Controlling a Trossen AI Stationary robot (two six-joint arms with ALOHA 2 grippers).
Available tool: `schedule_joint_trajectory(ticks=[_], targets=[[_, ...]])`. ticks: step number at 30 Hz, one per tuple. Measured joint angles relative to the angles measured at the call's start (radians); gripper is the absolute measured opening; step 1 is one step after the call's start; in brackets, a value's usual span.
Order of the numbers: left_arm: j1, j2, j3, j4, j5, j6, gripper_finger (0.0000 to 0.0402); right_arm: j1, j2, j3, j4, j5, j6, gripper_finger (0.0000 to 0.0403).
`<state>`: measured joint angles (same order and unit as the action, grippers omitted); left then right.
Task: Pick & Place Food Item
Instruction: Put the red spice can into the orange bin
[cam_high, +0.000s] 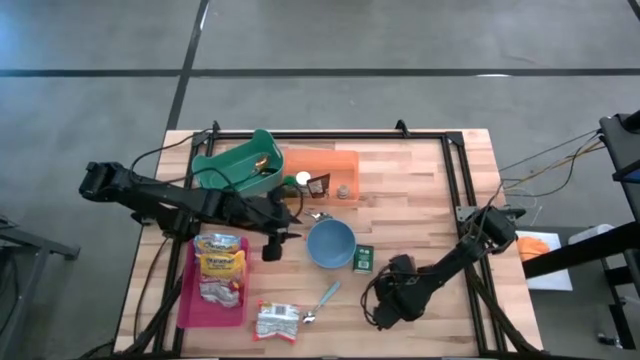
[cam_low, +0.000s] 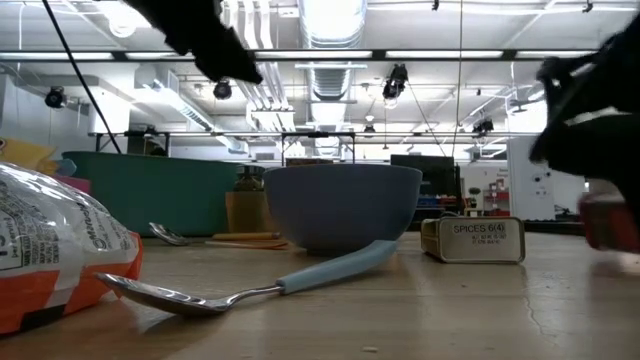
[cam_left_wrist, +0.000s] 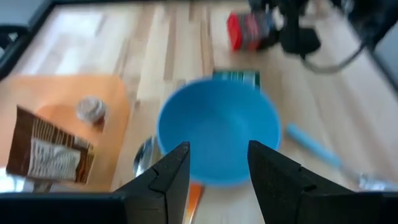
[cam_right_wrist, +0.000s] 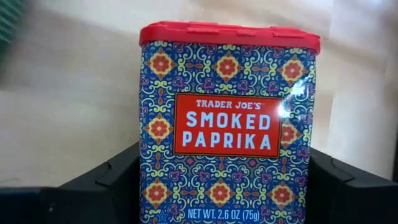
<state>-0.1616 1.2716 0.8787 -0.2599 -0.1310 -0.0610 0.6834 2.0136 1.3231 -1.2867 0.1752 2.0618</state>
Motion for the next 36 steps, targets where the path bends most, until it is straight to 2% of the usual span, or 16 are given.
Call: schedule_joint_trajectory(ticks=[5, 10, 13, 17, 21, 25, 32, 36], targets=[[0.000, 0.000, 0.013, 0.087, 0.003, -0.076, 0.0162, -0.001, -0.002, 0.063, -0.086, 0.111, -0.125, 0.0279], [0.002, 0.000, 0.021, 0.105, 0.022, -0.163, 0.0162, -0.001, -0.003, 0.126, -0.135, 0.326, -0.300, 0.0279], [0.022, 0.000, 0.034, 0.099, 0.109, -0.196, 0.0162, -0.001, -0.003, 0.161, -0.150, 0.490, -0.424, 0.0279], [0.067, 0.000, 0.059, 0.099, 0.261, -0.320, 0.0162, -0.003, -0.004, 0.211, -0.149, 0.717, -0.590, 0.0279], [0.109, 0.001, 0.079, 0.098, 0.306, -0.407, 0.0162, -0.009, -0.005, 0.265, -0.143, 0.894, -0.771, 0.0279], [0.132, 0.001, 0.094, 0.098, 0.310, -0.419, 0.0162, -0.035, -0.005, 0.315, -0.141, 0.927, -0.946, 0.0279], [0.133, 0.002, 0.106, 0.110, 0.367, -0.415, 0.0164, -0.117, -0.007, 0.340, -0.138, 0.962, -1.113, 0.0279], [0.133, 0.013, 0.104, 0.120, 0.372, -0.416, 0.0198, -0.160, -0.007, 0.342, -0.137, 0.980, -1.194, 0.0279]])
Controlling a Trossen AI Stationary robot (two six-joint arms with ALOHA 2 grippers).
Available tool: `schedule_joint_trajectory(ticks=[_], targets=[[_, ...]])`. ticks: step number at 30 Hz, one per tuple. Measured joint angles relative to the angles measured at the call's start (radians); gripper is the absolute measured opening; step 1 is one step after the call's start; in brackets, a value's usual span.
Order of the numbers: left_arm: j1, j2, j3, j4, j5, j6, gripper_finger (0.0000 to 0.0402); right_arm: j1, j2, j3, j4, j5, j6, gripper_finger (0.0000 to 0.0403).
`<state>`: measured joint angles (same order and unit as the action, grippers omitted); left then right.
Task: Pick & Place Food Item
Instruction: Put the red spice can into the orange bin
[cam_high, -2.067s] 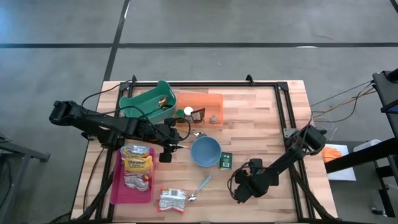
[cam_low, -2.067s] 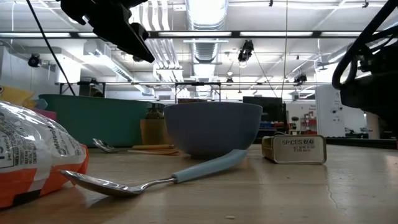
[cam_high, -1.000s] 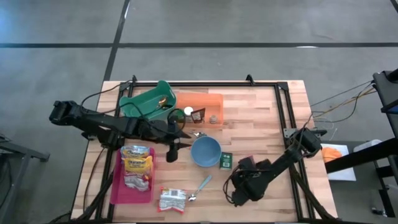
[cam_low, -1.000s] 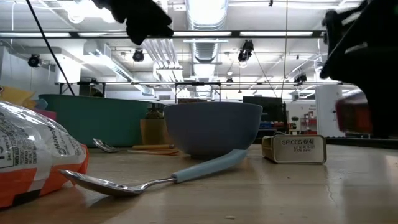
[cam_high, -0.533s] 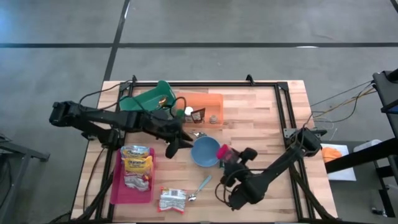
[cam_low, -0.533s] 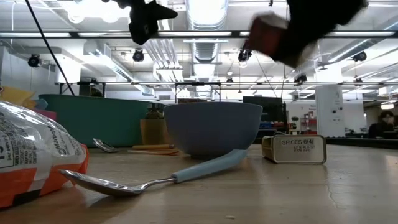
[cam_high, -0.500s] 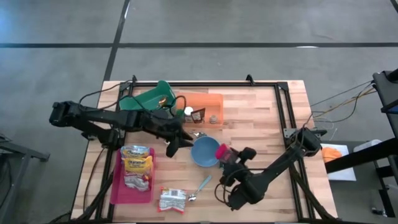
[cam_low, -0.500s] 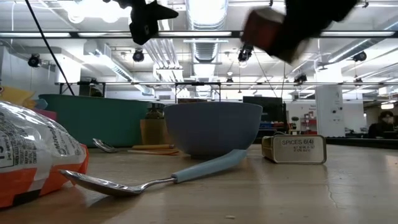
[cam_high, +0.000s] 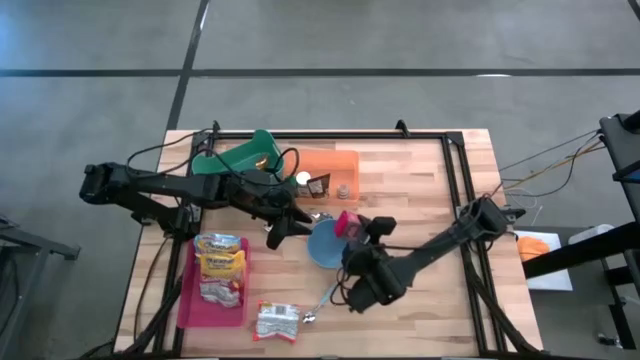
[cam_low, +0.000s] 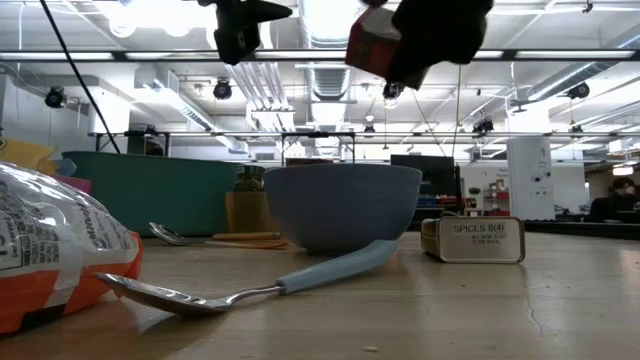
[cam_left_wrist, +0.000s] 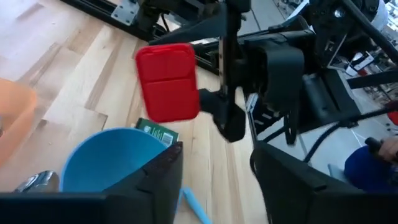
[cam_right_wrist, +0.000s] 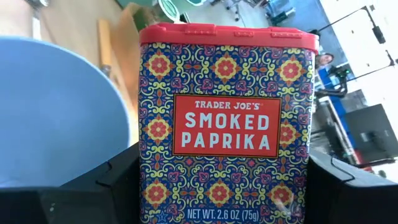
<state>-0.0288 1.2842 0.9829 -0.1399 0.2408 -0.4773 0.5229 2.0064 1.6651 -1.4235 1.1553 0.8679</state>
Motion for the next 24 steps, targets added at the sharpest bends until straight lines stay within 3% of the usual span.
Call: schedule_joint_trajectory(ticks=[7, 11, 24], targets=[[0.008, 0.057, 0.000, 0.082, -0.021, -0.091, 0.0300, -0.033, -0.001, 0.030, 0.066, 0.022, -0.148, 0.0279], [0.013, 0.068, 0.000, 0.121, -0.082, -0.096, 0.0335, -0.035, -0.001, 0.033, 0.141, 0.047, -0.255, 0.0279], [0.011, 0.113, 0.000, 0.180, -0.131, -0.042, 0.0347, -0.051, -0.001, 0.036, 0.228, 0.105, -0.349, 0.0279]])
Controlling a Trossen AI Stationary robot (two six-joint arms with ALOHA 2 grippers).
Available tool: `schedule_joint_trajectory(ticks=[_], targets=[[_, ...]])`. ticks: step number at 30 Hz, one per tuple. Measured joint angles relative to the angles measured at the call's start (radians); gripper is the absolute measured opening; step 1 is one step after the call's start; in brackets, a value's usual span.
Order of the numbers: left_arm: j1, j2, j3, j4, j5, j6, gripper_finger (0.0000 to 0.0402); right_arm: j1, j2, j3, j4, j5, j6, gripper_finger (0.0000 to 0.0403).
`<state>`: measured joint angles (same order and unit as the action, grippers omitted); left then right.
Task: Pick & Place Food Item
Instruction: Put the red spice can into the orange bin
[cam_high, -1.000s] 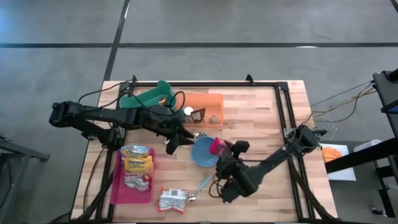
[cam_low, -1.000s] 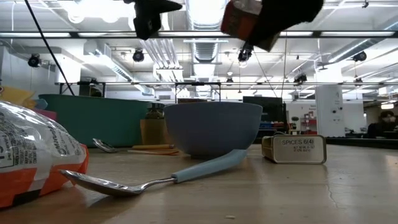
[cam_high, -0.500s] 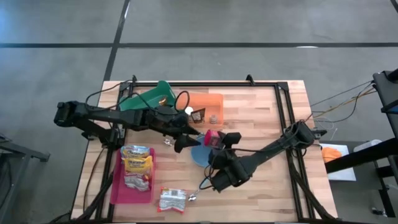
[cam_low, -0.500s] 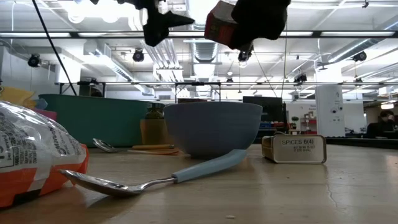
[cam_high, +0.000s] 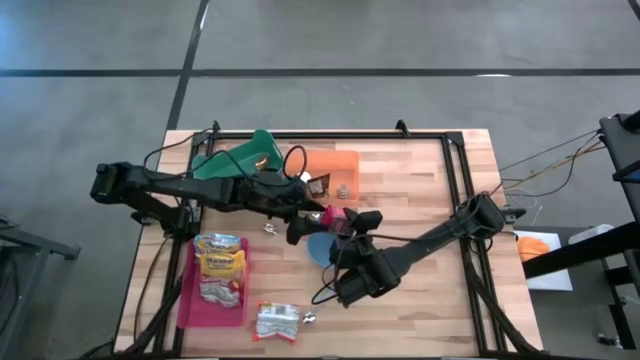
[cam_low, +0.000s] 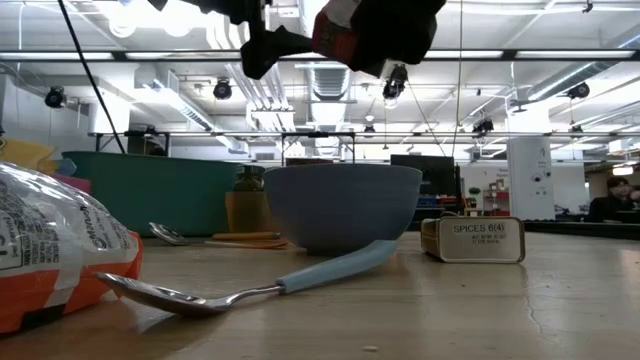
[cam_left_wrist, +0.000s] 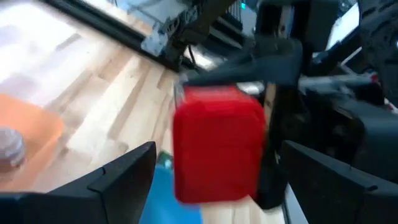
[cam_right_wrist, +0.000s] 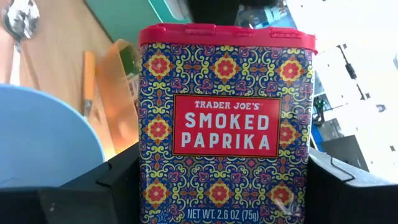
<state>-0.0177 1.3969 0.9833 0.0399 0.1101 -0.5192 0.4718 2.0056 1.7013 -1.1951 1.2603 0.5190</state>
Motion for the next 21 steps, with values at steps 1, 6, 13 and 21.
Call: schedule_joint_trajectory(ticks=[1, 6, 13, 21], targets=[[0.000, 0.005, 0.001, 0.014, -0.009, 0.009, 0.0347, 0.001, 0.000, 0.000, 0.012, 0.000, -0.005, 0.0279], [0.000, 0.029, 0.000, 0.067, -0.013, 0.049, 0.0347, 0.001, 0.000, 0.011, 0.030, 0.000, -0.025, 0.0279], [0.000, 0.080, 0.000, 0.114, 0.005, 0.051, 0.0326, 0.003, -0.001, 0.010, 0.053, -0.002, -0.037, 0.0279], [-0.001, 0.090, 0.000, 0.134, 0.038, 0.042, 0.0197, 0.003, -0.001, 0.006, 0.063, -0.001, -0.052, 0.0279]])
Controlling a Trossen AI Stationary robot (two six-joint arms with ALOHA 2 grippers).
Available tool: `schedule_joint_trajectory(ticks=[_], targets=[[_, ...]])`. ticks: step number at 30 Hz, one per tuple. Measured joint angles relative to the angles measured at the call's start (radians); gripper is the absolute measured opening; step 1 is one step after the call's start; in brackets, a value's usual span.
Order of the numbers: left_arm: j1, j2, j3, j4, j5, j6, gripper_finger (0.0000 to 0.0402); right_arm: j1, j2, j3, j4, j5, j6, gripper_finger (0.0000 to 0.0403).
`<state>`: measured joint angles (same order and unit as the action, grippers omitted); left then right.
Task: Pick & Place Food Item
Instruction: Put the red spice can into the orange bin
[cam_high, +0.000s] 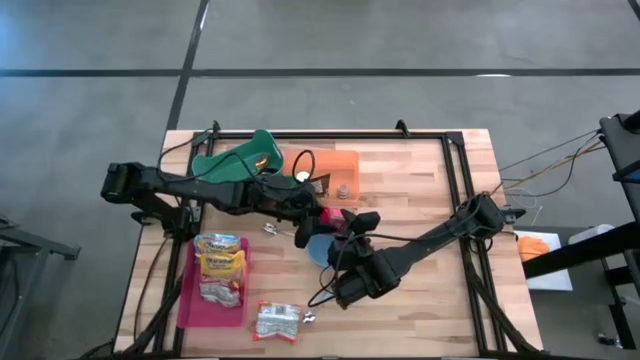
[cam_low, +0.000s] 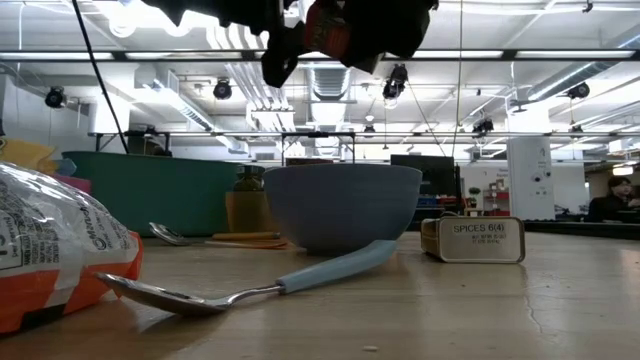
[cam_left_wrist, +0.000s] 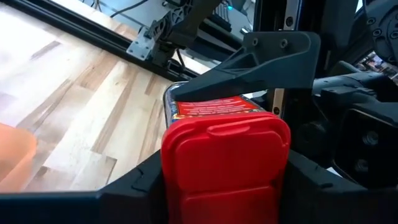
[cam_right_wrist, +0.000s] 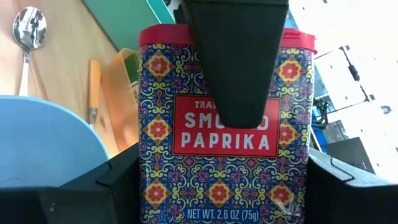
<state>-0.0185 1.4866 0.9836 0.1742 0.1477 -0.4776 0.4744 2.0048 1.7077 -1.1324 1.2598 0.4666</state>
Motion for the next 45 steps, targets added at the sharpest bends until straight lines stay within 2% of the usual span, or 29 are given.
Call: schedule_joint_trajectory(ticks=[5, 10, 12, 14, 27, 31, 38, 45], targets=[[0.000, -0.009, 0.000, -0.016, 0.007, -0.005, 0.0198, 0.000, 0.000, 0.000, 0.015, 0.000, -0.001, 0.0282], [0.002, -0.022, 0.000, -0.046, 0.009, 0.002, 0.0198, 0.002, -0.001, 0.000, 0.029, 0.004, 0.012, 0.0373], [0.005, -0.036, 0.012, -0.090, 0.010, 0.002, 0.0198, 0.002, -0.001, 0.000, 0.028, 0.003, 0.025, 0.0388], [0.008, -0.048, 0.034, -0.155, 0.009, 0.008, 0.0198, 0.002, -0.001, 0.000, 0.025, 0.003, 0.037, 0.0387], [0.009, -0.059, 0.249, -0.575, -0.049, 0.172, 0.0198, 0.018, -0.001, 0.011, 0.019, 0.001, 0.071, 0.0325], [0.009, -0.059, 0.315, -0.686, -0.051, 0.202, 0.0198, 0.034, -0.001, 0.024, -0.013, 0.000, 0.131, 0.0302], [0.010, -0.059, 0.402, -0.828, -0.055, 0.274, 0.0198, 0.068, -0.047, 0.029, -0.158, -0.010, 0.406, 0.0253], [0.046, -0.058, 0.455, -0.887, -0.155, 0.362, 0.0198, 0.104, -0.084, 0.024, -0.336, -0.110, 0.735, 0.0170]])
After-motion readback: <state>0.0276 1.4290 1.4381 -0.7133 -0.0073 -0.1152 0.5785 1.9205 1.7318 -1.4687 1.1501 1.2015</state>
